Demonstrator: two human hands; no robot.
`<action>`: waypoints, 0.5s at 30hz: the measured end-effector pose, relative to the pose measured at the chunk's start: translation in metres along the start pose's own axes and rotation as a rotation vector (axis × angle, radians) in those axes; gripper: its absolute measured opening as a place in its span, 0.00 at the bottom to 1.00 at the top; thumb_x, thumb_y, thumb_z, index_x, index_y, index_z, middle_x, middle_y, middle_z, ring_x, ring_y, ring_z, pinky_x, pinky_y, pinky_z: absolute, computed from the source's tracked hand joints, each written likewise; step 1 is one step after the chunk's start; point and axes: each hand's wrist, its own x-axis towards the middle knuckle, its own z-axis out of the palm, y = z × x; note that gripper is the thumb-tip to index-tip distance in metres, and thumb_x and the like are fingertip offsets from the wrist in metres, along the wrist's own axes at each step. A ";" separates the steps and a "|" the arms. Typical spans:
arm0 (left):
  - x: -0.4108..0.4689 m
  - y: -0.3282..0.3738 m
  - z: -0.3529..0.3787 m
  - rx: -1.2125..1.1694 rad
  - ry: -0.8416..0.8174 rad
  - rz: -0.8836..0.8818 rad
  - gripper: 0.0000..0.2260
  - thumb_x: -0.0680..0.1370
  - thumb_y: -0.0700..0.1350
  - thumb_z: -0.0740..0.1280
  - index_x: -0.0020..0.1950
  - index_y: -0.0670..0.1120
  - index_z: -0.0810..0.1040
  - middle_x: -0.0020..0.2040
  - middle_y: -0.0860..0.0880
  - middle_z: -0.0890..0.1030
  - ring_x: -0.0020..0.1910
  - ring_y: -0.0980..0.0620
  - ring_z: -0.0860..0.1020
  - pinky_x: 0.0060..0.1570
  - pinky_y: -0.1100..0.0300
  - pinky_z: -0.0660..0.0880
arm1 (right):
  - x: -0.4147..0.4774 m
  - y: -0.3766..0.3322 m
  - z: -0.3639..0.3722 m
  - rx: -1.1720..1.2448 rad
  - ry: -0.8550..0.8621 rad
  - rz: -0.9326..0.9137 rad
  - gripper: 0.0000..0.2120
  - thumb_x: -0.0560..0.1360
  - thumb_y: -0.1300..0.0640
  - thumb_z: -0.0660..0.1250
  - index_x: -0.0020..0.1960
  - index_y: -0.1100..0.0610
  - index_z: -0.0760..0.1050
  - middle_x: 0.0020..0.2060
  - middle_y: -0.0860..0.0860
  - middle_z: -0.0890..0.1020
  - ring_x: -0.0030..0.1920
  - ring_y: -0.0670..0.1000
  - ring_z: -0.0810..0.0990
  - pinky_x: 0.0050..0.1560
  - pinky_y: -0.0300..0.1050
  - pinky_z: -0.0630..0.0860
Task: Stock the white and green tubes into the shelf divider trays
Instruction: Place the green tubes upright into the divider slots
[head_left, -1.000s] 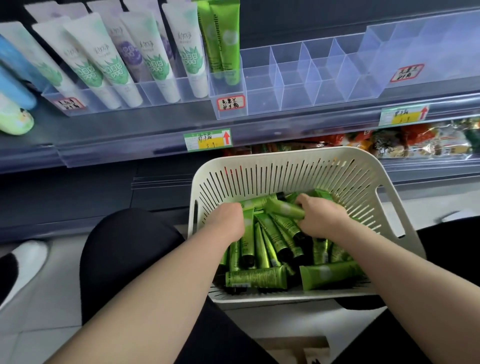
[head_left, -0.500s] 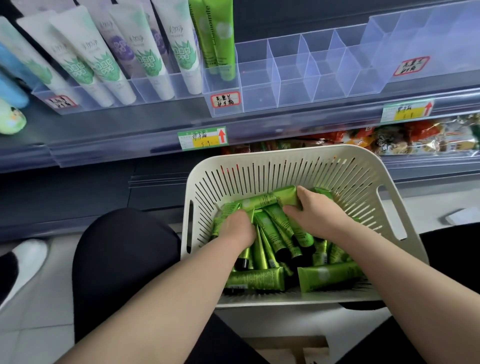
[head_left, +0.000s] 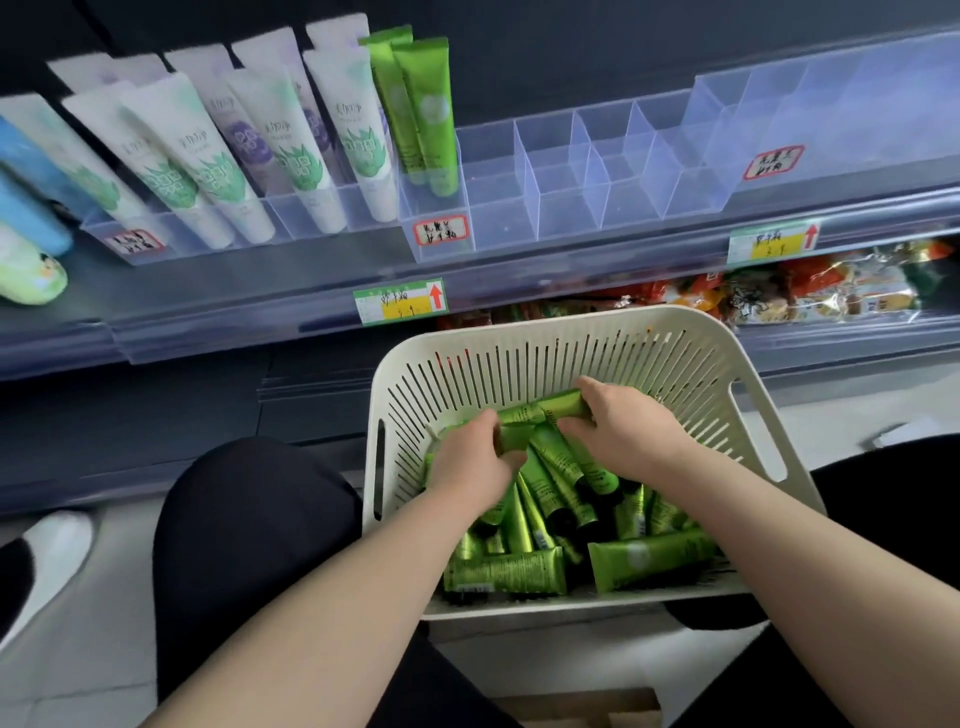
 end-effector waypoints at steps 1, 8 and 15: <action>-0.005 0.006 -0.010 -0.002 0.052 0.042 0.12 0.75 0.52 0.71 0.54 0.52 0.73 0.43 0.55 0.78 0.39 0.54 0.78 0.37 0.58 0.75 | -0.003 -0.002 -0.006 0.013 0.034 -0.025 0.14 0.77 0.48 0.62 0.58 0.55 0.69 0.48 0.53 0.80 0.50 0.57 0.79 0.46 0.50 0.76; -0.023 0.066 -0.124 -0.072 0.411 0.381 0.06 0.78 0.49 0.68 0.54 0.51 0.81 0.42 0.55 0.80 0.42 0.53 0.78 0.42 0.59 0.72 | -0.019 -0.030 -0.081 0.138 0.352 -0.212 0.13 0.76 0.52 0.65 0.58 0.52 0.68 0.40 0.51 0.80 0.41 0.57 0.79 0.37 0.48 0.72; 0.008 0.136 -0.228 -0.106 0.712 0.544 0.09 0.76 0.42 0.67 0.52 0.52 0.83 0.45 0.55 0.82 0.45 0.53 0.77 0.49 0.58 0.73 | 0.006 -0.058 -0.159 0.249 0.660 -0.320 0.07 0.75 0.55 0.66 0.52 0.52 0.74 0.45 0.51 0.81 0.44 0.54 0.77 0.43 0.50 0.75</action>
